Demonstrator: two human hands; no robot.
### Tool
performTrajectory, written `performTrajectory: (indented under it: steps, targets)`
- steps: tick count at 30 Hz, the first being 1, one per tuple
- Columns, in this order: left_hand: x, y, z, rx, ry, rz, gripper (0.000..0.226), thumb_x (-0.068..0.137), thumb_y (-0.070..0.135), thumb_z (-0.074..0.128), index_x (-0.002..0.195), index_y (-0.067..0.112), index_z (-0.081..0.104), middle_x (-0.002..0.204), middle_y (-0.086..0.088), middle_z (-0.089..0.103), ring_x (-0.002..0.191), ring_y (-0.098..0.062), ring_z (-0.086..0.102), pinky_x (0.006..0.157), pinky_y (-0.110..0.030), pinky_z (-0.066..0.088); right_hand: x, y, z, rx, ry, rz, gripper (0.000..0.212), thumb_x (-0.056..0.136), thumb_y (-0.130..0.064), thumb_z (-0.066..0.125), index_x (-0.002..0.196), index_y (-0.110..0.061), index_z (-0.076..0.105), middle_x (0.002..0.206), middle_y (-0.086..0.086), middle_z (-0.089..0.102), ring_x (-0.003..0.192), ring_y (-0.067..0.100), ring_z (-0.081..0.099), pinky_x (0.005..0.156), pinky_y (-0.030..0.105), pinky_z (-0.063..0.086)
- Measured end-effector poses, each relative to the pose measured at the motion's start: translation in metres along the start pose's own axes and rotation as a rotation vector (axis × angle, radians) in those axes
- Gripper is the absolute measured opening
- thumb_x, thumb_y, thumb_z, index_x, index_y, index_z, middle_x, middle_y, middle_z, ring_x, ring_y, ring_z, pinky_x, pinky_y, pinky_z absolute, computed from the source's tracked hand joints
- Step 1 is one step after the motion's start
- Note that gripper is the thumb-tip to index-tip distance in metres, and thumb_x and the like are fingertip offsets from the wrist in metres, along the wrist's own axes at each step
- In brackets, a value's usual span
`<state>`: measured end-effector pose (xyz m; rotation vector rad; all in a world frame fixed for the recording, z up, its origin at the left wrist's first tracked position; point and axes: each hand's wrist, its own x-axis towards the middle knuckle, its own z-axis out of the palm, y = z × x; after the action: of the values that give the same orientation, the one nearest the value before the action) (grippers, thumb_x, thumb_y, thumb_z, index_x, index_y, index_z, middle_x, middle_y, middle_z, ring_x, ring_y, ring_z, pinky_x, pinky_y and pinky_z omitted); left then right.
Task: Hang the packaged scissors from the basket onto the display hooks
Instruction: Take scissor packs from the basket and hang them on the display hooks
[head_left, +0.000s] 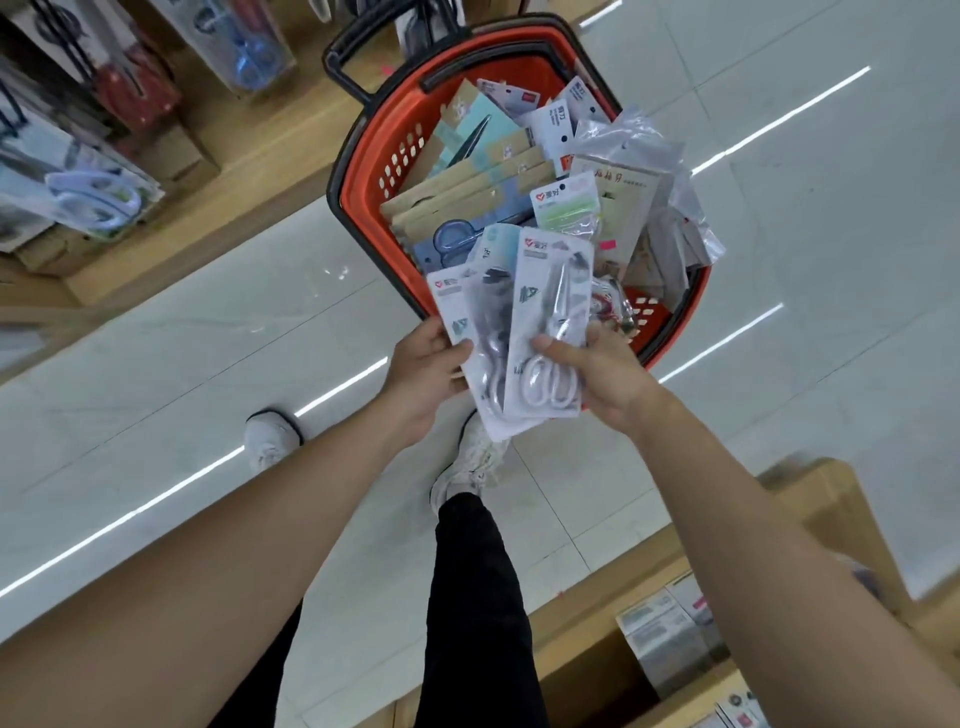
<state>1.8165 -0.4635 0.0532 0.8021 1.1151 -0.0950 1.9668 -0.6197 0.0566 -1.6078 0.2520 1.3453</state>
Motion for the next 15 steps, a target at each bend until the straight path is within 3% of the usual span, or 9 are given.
performTrajectory:
  steps: [3, 5, 7, 9, 12, 15]
  targets:
    - [0.0, -0.001, 0.019, 0.018, -0.151, -0.027, 0.032, 0.102, 0.002, 0.058, 0.131, 0.015, 0.064, 0.12, -0.004, 0.075, 0.102, -0.019, 0.073, 0.078, -0.031, 0.062, -0.009, 0.008, -0.011, 0.099, 0.064, -0.007, 0.057, 0.076, -0.011, 0.083, 0.128, 0.004, 0.065, 0.121, 0.019, 0.073, 0.111, 0.039, 0.071, 0.095, 0.051, 0.058]
    - [0.007, -0.003, 0.025, 0.137, -0.144, -0.027, 0.033, 0.099, 0.005, 0.063, 0.131, 0.016, 0.066, 0.119, -0.003, 0.074, 0.107, -0.018, 0.072, 0.087, -0.033, 0.061, -0.017, 0.013, -0.032, 0.109, 0.192, -0.029, 0.054, 0.074, -0.012, 0.085, 0.124, 0.001, 0.068, 0.116, 0.015, 0.076, 0.106, 0.036, 0.073, 0.091, 0.049, 0.06]
    - [0.023, -0.01, 0.024, 0.47, 0.003, 0.115, 0.035, 0.094, 0.005, 0.067, 0.128, 0.015, 0.069, 0.116, 0.0, 0.074, 0.108, -0.016, 0.07, 0.099, -0.039, 0.058, -0.024, 0.018, -0.059, 0.098, 0.357, -0.065, 0.041, 0.076, -0.01, 0.087, 0.114, -0.007, 0.072, 0.109, 0.009, 0.079, 0.1, 0.031, 0.076, 0.086, 0.046, 0.062]
    - [0.036, -0.019, 0.024, 0.845, 0.076, 0.316, 0.033, 0.091, 0.009, 0.07, 0.124, 0.016, 0.071, 0.115, 0.0, 0.075, 0.106, -0.018, 0.07, 0.1, -0.041, 0.056, -0.029, 0.024, -0.082, 0.088, 0.521, -0.096, 0.044, 0.075, -0.013, 0.091, 0.114, -0.01, 0.071, 0.108, 0.006, 0.079, 0.098, 0.028, 0.077, 0.083, 0.044, 0.062]
    - [0.056, -0.036, 0.038, 1.281, -0.07, 0.529, 0.047, 0.09, 0.019, 0.076, 0.135, 0.017, 0.063, 0.133, -0.005, 0.067, 0.121, -0.028, 0.061, 0.099, -0.043, 0.052, -0.033, 0.032, -0.104, 0.074, 0.65, -0.166, 0.051, 0.074, -0.012, 0.092, 0.119, -0.007, 0.068, 0.109, 0.004, 0.078, 0.095, 0.022, 0.077, 0.079, 0.039, 0.064]
    - [0.079, -0.052, 0.057, 1.517, -0.178, 0.6, 0.065, 0.092, 0.03, 0.077, 0.149, 0.018, 0.047, 0.146, -0.006, 0.055, 0.133, -0.029, 0.051, 0.107, -0.044, 0.045, -0.037, 0.042, -0.112, 0.096, 0.692, -0.187, 0.052, 0.074, -0.009, 0.092, 0.12, -0.006, 0.068, 0.109, 0.002, 0.078, 0.095, 0.019, 0.077, 0.08, 0.038, 0.064]
